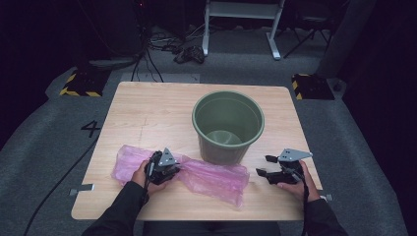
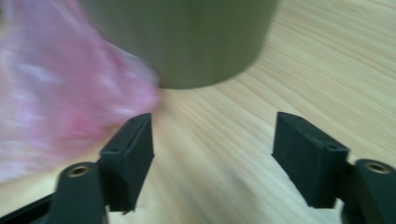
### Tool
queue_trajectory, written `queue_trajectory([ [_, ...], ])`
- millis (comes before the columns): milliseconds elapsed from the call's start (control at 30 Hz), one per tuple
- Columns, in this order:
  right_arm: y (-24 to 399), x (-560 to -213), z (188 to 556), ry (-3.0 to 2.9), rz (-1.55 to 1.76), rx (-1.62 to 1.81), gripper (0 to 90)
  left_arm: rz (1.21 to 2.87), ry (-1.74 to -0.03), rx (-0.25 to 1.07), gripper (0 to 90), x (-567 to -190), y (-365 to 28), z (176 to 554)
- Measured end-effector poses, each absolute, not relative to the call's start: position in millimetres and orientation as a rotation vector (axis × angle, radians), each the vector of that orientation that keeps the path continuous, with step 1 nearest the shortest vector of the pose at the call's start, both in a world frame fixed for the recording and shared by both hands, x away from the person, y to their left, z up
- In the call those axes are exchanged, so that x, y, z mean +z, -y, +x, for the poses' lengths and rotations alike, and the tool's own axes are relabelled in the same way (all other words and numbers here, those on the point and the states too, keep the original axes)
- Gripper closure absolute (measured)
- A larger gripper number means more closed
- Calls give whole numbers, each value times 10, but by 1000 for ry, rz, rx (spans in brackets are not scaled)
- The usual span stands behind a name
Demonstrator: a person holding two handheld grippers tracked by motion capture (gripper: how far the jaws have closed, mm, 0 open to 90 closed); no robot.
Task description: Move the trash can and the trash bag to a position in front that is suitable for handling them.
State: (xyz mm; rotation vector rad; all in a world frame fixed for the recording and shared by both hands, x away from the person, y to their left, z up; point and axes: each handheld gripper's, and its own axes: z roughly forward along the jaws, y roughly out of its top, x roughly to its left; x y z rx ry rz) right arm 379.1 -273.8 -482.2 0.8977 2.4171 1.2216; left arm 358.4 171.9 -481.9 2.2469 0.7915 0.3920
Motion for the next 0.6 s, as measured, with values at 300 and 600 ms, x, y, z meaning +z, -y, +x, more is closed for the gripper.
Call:
queue_trajectory([
  [300,2703,-4928,3902,-2422,978,1103,244,2156,-868,433,864,-4764,-2025,3463],
  [600,2691,-4995,3982,-2430,1021,1055,221,2090,-905,468,865,-4708,-2197,3451],
])
